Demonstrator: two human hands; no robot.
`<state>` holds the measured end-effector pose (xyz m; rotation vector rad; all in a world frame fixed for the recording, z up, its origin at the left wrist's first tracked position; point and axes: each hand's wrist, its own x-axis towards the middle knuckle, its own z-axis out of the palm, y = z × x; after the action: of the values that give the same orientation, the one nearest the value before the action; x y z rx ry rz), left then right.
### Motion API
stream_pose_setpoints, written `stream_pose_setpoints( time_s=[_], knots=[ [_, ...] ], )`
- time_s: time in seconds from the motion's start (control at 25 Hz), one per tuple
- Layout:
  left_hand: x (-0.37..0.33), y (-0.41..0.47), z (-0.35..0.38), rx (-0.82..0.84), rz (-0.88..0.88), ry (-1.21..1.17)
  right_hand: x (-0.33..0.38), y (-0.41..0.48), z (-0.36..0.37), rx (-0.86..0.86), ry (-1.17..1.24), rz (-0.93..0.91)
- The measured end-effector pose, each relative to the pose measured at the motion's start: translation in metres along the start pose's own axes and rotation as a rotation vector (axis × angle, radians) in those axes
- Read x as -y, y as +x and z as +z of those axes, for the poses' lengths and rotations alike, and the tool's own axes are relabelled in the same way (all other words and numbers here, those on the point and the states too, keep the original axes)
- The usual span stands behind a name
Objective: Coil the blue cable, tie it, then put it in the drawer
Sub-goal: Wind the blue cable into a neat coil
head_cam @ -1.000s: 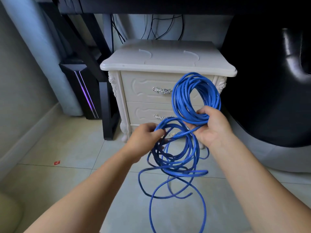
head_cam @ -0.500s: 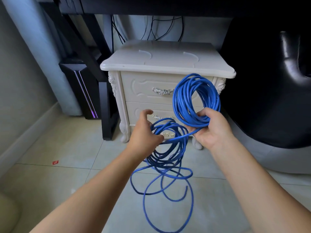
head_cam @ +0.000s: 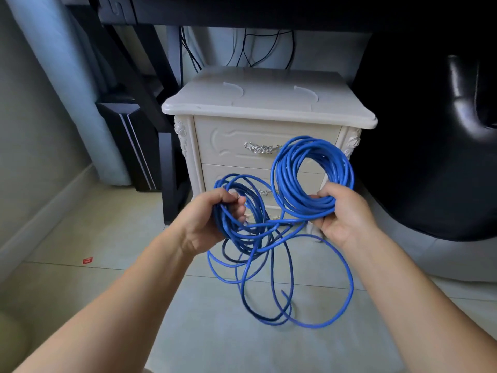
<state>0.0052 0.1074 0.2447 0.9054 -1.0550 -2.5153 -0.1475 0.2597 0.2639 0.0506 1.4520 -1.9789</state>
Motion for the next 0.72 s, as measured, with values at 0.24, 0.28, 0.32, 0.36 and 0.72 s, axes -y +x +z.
stream_pose_setpoints(
  time_s=[0.24, 0.28, 0.32, 0.36, 0.72],
  knots=[
    [0.005, 0.002, -0.001, -0.070, 0.106, 0.238, 0.009, -0.003, 0.001, 0.025, 0.290, 0.053],
    [0.006, 0.001, -0.001, -0.072, 0.122, 0.277, 0.012, -0.002, 0.000, 0.029, 0.342, 0.055],
    [0.005, 0.001, -0.002, -0.061, 0.126, 0.292, 0.013, -0.002, 0.000, 0.028, 0.353, 0.049],
    [0.005, 0.000, -0.002, -0.041, 0.121, 0.288, 0.014, -0.002, -0.001, 0.022, 0.318, 0.038],
    [0.017, 0.009, -0.003, -0.276, 0.086, 0.635, 0.012, -0.003, 0.000, -0.003, 0.157, -0.043]
  ],
)
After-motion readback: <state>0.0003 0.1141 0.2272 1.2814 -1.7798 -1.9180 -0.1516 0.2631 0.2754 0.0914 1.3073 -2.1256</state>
